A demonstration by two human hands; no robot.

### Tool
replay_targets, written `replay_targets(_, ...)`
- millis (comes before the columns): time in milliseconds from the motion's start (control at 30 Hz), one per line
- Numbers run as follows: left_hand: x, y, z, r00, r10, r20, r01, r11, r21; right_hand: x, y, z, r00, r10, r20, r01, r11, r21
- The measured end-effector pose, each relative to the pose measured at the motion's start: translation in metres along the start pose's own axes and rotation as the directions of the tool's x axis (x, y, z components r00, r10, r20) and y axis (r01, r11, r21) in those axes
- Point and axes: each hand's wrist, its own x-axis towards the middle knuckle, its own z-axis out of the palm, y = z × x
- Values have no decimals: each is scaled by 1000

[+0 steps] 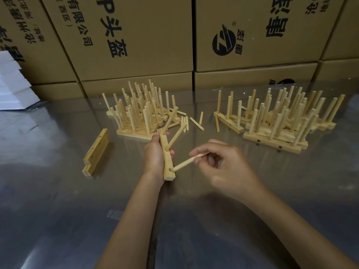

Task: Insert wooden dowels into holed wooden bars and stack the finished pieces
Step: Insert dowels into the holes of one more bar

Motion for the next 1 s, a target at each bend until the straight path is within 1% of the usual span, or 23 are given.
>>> replay_targets(133, 1, -3, 1, 997, 73, -21, -71, 993, 97, -4, -3, 6, 994, -94, 62, 101, 987, -123)
replay_targets(233, 1, -5, 0, 995, 101, -12, -99, 987, 125, -3, -3, 6, 987, -149, 62, 157, 973, -169)
replay_targets(467, 3, -8, 0, 991, 131, 3, -129, 976, 172, -5, 2, 11, 984, -175, 16, 175, 967, -185)
replay_targets(733, 4, -9, 2, 989, 146, 3, -144, 968, 205, -3, -5, 14, 978, -192, 79, 205, 951, -231)
replay_targets(867, 5, -10, 4, 987, 158, -10, -153, 967, 206, -5, -4, 17, 989, -136, 64, 147, 968, -206)
replay_targets(1000, 8, -10, 4, 989, 143, -43, -132, 973, 189, -7, 2, 19, 1000, -2, -20, 0, 993, -116)
